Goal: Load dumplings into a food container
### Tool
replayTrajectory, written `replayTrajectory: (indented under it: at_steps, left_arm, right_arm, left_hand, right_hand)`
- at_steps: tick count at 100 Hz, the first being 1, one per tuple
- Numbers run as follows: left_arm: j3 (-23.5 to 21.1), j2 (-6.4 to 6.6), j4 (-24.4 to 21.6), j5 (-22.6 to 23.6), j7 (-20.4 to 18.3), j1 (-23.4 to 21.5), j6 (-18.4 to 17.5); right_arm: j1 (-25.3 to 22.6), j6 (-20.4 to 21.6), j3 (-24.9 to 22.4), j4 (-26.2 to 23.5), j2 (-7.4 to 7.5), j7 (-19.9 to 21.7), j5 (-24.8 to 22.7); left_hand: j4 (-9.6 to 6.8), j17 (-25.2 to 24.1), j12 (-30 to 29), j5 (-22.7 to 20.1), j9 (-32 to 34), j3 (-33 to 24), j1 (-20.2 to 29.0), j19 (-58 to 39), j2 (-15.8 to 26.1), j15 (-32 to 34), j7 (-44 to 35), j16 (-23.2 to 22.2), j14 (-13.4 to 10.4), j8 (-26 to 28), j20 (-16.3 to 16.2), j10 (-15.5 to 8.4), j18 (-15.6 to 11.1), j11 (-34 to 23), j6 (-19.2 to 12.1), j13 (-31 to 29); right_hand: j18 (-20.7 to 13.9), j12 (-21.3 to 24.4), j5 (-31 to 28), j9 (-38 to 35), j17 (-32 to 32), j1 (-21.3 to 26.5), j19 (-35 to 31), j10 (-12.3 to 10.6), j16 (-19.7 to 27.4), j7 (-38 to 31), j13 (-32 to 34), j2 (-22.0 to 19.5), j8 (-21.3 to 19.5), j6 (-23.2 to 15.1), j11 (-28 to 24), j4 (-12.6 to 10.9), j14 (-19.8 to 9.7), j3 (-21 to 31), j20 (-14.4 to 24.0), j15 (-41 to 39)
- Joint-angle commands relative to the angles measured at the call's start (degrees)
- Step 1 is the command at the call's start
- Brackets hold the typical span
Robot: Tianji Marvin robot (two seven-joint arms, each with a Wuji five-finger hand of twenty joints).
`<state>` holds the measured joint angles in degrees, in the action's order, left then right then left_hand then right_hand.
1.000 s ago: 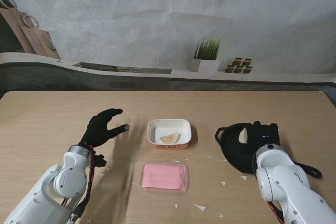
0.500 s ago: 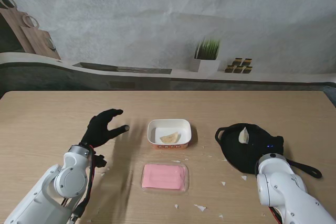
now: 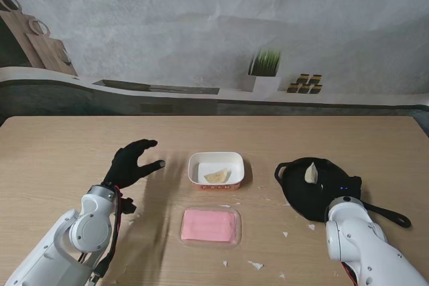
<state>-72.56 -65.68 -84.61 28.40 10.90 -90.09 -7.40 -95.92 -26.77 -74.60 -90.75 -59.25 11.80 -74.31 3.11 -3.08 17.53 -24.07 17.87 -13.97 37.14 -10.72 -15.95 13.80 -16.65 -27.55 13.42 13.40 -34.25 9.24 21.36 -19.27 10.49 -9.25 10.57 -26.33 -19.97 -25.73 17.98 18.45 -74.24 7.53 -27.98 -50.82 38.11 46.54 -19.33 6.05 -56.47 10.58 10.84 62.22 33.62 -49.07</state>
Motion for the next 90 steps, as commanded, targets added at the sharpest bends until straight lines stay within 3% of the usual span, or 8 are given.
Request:
replayTrajectory:
  at_steps: [1,22,41,57,68,90]
  left_arm:
    - [0.1,-0.10,-0.1,0.1,-0.8,0.0,0.0]
    - [0.1,-0.08,-0.1,0.2,-0.8,0.0,-0.1]
    - [0.0,-0.07,-0.1,0.4,-0.8,0.0,0.0]
    - [-0.1,-0.03,-0.1,0.6,-0.8,0.0,0.0]
    - [-0.1,-0.01,-0.1,0.8,-0.8,-0.1,0.1]
    - [-0.2,0.07,0.0,1.3,-0.8,0.0,0.2]
  right_arm:
    - [0.1,-0.5,0.3,0.2,-0.30,1.7,0.3]
    - [1.3,-1.5,1.3,1.2,-0.13,3.6,2.8]
    - [2.4,-1.2,1.8,2.0,0.08,5.1,4.9]
    - [3.0,0.0,2.0,2.5,0.27,6.2,4.0]
    - [3.1,1.2,1.9,2.3,0.42,7.6,2.8]
    - [3.8,2.0,2.7,2.9,0.63,9.1,2.0]
  left_hand:
    - [-2.03,-0.7,0.0,-0.9,0.2,-0.1,0.7,2.5,0.8,0.3,-0.2,-0.9,0.2,0.6,-0.8,1.1,-0.7,0.2,-0.5,-0.6]
    - [-2.05,-0.7,0.0,-0.9,0.2,-0.4,0.7,2.5,0.5,0.2,-0.2,-0.9,0.3,0.7,-0.8,1.1,-0.7,0.2,-0.4,-0.6]
    - [-2.04,-0.8,0.0,-0.9,0.3,-0.6,0.6,2.5,0.3,0.2,-0.2,-0.9,0.2,0.7,-0.8,1.1,-0.7,0.2,-0.5,-0.6]
    - [-2.05,-0.8,0.1,-0.9,0.3,-0.9,0.7,2.6,0.0,0.2,-0.2,-1.0,0.3,0.7,-0.8,1.0,-0.7,0.2,-0.5,-0.7]
    - [-2.06,-0.8,0.1,-0.7,0.2,-1.1,0.9,2.6,-0.3,0.3,-0.2,-1.0,0.2,0.7,-0.8,1.0,-0.7,0.2,-0.5,-0.7]
    - [-2.05,-0.8,0.1,-0.6,0.2,-1.6,0.8,2.5,-0.8,0.3,-0.3,-1.0,0.2,0.8,-0.8,1.0,-0.6,0.2,-0.6,-0.7]
  right_hand:
    - [0.6,-0.5,1.9,1.9,-0.2,1.3,-2.0,0.2,-0.2,-0.8,-0.6,0.5,0.2,1.0,-1.3,-0.7,1.7,1.3,-1.1,-0.7]
    - [0.7,-0.6,4.1,4.1,-0.6,1.9,-1.9,-0.9,-0.2,-1.2,-1.0,-0.2,0.2,0.2,-1.8,-0.9,1.9,1.1,-1.3,-0.6]
    - [0.4,-0.9,5.6,5.3,0.7,5.5,-2.3,-1.5,-0.3,-2.2,0.0,-0.5,0.0,-0.6,-2.9,-1.5,1.1,2.5,-1.4,-0.9]
    - [-0.9,-1.6,6.3,5.0,2.8,9.8,-3.6,-2.5,-0.8,-3.9,1.7,0.0,-0.5,-2.2,-5.3,-2.1,-1.3,6.2,-1.6,-2.3]
    - [-3.1,-2.4,8.7,7.0,4.0,12.2,-4.7,-4.7,-1.8,-5.2,2.5,0.9,-1.4,-3.9,-7.7,-2.2,-3.8,8.8,-2.2,-4.7]
    - [-5.5,-2.4,10.7,6.2,6.8,15.9,-6.7,-5.7,-4.0,-6.8,5.4,0.9,-3.1,-4.5,-8.2,-3.0,-7.5,12.3,-2.9,-10.2]
